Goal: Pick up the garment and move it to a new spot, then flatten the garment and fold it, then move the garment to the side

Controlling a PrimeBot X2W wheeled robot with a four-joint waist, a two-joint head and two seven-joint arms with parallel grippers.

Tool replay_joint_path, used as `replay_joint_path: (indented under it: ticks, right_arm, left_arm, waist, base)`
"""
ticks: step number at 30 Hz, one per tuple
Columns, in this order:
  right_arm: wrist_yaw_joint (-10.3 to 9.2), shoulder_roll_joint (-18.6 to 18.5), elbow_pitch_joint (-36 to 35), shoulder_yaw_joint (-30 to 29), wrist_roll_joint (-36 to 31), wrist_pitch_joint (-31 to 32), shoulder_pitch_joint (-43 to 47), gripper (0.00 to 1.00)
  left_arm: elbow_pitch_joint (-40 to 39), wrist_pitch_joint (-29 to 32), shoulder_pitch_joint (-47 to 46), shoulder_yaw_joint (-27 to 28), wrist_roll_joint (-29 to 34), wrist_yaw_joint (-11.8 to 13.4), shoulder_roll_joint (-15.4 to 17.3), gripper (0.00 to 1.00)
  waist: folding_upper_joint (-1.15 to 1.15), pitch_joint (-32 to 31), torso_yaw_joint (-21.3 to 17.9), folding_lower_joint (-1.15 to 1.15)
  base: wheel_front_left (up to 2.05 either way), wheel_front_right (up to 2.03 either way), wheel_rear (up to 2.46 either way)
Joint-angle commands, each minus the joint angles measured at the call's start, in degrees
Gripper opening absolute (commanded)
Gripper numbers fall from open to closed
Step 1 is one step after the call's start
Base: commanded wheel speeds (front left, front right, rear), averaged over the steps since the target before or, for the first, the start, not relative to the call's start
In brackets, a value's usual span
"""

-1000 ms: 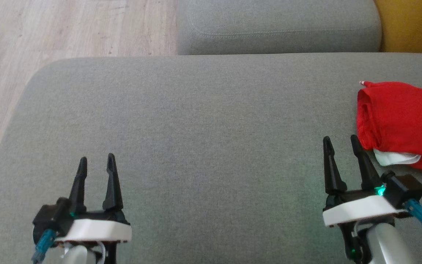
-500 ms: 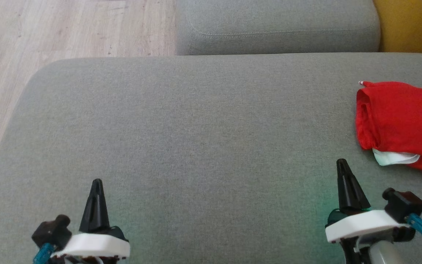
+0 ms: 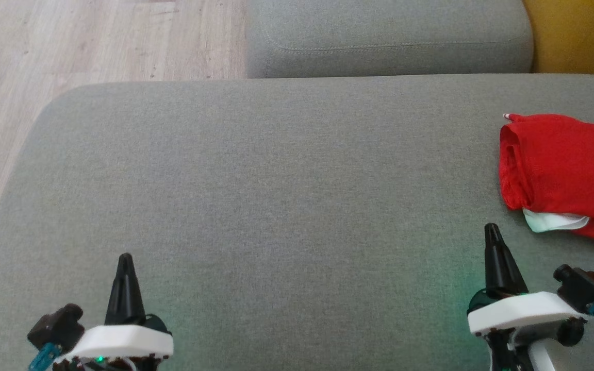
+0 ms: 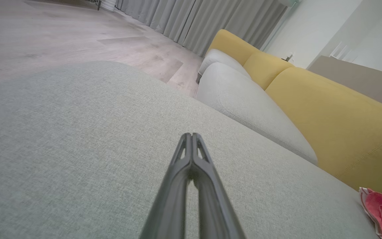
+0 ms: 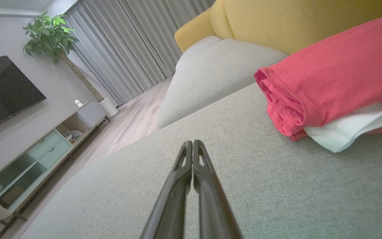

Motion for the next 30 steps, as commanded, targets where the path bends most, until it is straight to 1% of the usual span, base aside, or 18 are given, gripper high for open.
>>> replay_joint_path:
  ticks: [1, 30]
  right_arm:
    - [0.1, -0.78, -2.21, -0.29, 1.86, 0.43, -2.98, 0.0]
    - [0.19, -1.18, -2.73, -2.45, 19.62, 4.62, -3.53, 0.0]
  left_arm:
    - [-2.19, 0.62, -2.81, 1.12, -1.6, -0.33, 0.07, 0.0]
    - [-3.24, 5.34, -3.38, 3.45, -18.14, -0.7, 0.1, 0.0]
  waist:
    - [0.0, 0.0, -0.02, 0.0]
    - [0.0, -0.15, -0.45, 0.0]
  base:
    - [0.0, 0.0, 0.0]
    - [0.0, 0.0, 0.0]
